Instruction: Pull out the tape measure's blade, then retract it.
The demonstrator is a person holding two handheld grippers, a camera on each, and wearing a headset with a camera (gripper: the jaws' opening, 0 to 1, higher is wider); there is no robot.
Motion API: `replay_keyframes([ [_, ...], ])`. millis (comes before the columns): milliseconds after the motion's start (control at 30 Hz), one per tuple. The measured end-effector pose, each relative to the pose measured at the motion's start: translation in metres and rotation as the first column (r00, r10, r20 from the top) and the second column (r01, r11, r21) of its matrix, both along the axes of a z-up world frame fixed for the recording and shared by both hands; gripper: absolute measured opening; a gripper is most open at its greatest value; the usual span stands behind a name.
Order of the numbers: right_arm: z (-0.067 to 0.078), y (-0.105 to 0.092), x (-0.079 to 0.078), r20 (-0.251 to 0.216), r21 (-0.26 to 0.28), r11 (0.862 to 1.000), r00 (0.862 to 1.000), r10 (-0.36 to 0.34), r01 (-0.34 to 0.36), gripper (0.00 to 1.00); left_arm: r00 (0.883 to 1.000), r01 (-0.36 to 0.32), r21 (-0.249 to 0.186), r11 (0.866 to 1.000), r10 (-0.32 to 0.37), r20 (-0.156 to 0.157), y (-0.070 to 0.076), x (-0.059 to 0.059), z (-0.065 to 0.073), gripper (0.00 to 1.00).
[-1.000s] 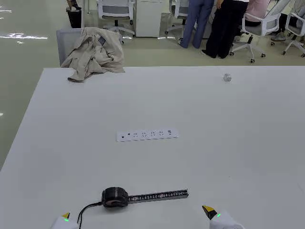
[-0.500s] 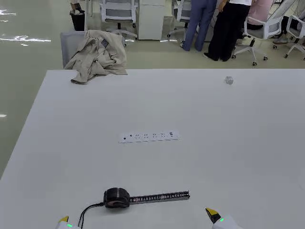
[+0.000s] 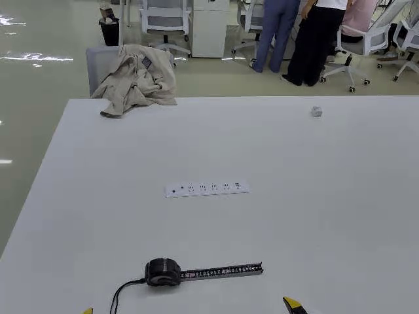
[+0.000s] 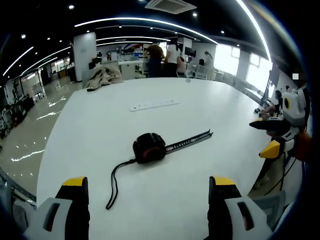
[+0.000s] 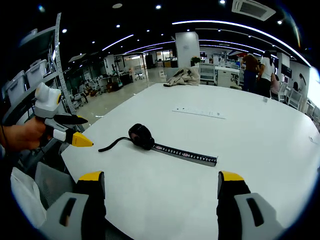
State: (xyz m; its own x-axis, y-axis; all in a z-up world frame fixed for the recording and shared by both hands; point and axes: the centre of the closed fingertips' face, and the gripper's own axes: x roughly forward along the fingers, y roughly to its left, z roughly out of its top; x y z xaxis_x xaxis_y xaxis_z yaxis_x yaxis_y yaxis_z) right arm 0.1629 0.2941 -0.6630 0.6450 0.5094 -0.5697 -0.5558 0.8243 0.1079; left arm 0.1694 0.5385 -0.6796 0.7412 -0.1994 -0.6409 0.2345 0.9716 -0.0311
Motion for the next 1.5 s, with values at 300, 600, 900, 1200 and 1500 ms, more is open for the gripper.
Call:
replay_keyframes([
  [300,0.005,-0.002,-0.007,0.0,0.011,1.0,1.0,-0.02,0.02,0.96,1.0,-0.016,0.007,1.0,0.016,-0.002,-0.007,-0.009,0.006,0.98],
  [600,0.007,-0.002,-0.009,-0.013,0.021,0.999,0.999,-0.031,0.031,0.95,1.0,-0.018,0.009,1.0,0.018,-0.004,-0.019,-0.015,0.008,0.98],
  [900,0.01,0.004,-0.007,-0.015,0.031,0.999,1.0,-0.025,0.025,0.94,0.999,-0.036,0.004,0.999,0.036,-0.011,-0.021,-0.014,0.008,0.99],
  [1200,0.002,0.002,-0.007,-0.033,0.023,1.0,0.999,-0.017,0.018,0.93,0.997,-0.074,-0.02,0.997,0.074,-0.018,-0.027,0.0,0.004,0.98],
  [1500,-0.002,0.0,0.002,-0.041,0.014,1.0,0.999,-0.008,0.009,0.94,0.996,-0.089,-0.026,0.996,0.089,-0.017,-0.035,0.013,0.002,0.96],
])
